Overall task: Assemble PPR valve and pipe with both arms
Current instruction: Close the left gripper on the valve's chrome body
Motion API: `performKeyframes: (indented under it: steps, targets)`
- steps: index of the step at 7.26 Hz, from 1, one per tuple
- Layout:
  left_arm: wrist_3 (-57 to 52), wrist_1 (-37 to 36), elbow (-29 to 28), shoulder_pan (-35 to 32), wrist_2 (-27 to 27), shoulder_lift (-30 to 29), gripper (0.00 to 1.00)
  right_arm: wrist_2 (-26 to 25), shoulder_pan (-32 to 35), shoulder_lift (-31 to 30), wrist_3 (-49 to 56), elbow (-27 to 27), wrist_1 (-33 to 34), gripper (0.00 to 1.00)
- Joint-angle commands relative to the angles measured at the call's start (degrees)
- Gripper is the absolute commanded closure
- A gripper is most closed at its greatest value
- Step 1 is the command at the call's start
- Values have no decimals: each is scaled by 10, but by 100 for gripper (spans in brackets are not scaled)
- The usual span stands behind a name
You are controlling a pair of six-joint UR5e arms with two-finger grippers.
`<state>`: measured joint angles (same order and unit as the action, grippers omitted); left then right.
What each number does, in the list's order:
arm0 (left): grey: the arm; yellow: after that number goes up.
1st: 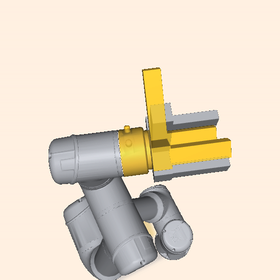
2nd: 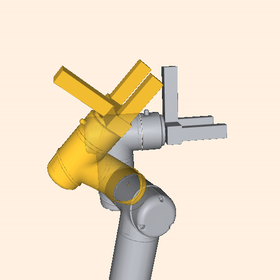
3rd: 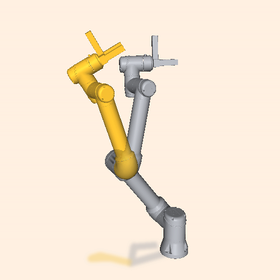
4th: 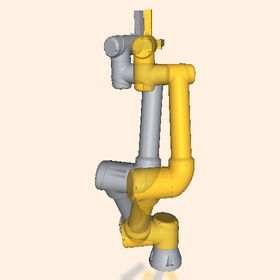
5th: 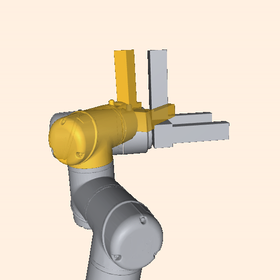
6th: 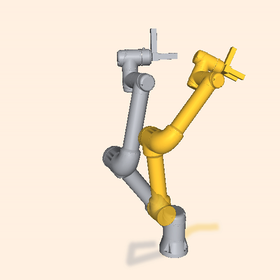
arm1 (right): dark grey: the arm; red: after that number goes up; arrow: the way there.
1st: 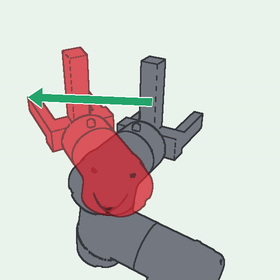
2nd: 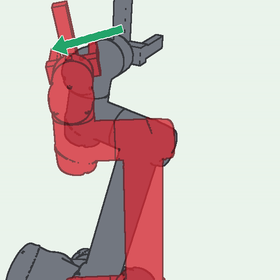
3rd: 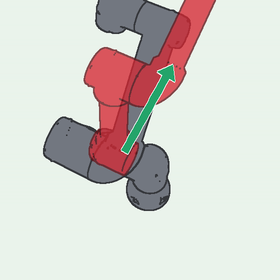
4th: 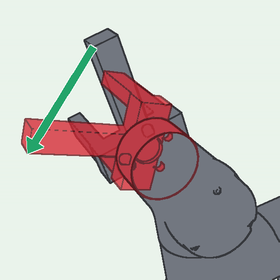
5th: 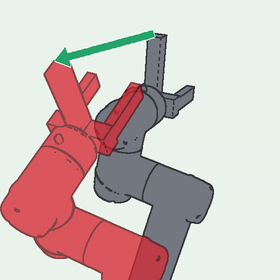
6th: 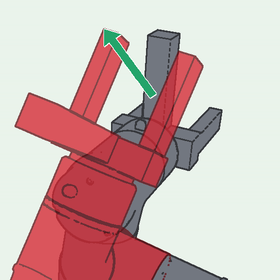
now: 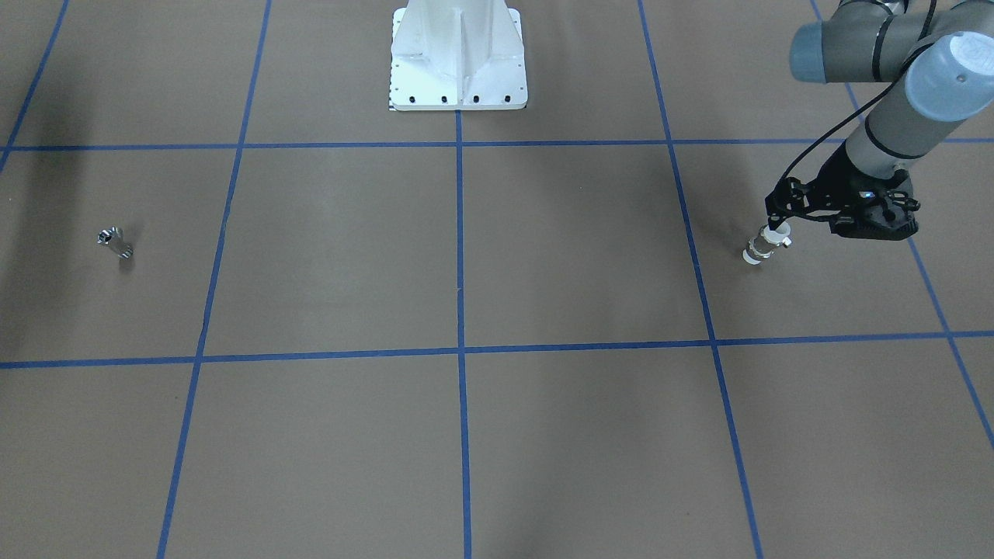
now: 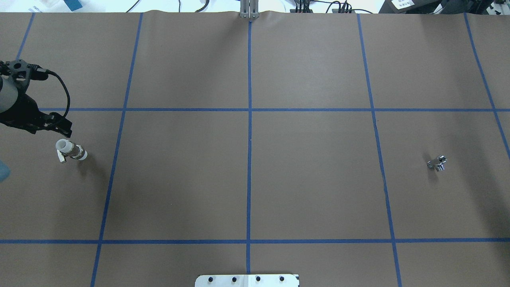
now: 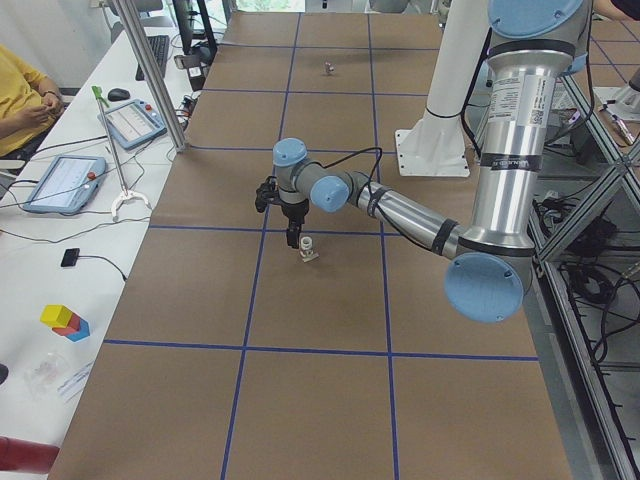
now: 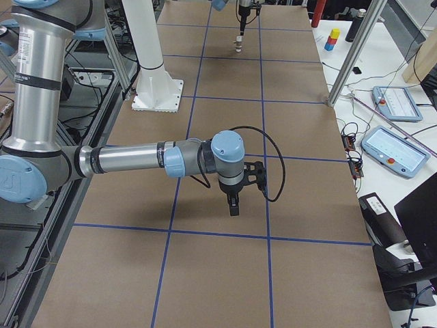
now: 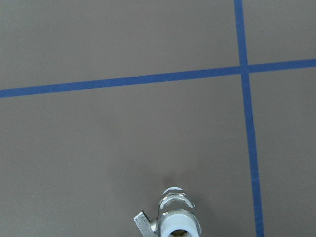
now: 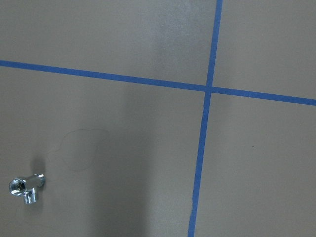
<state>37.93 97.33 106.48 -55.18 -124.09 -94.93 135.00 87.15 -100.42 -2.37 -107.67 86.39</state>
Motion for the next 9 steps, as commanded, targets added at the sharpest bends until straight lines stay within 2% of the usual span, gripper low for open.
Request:
performKeyframes:
  steps: [1,9]
  targets:
    - [36,63,-32,28,7,0,0,0,0,0,0,0,1,0]
    - [32,77,-56,46,7,7,0,1,0,2,-1,0,1,0]
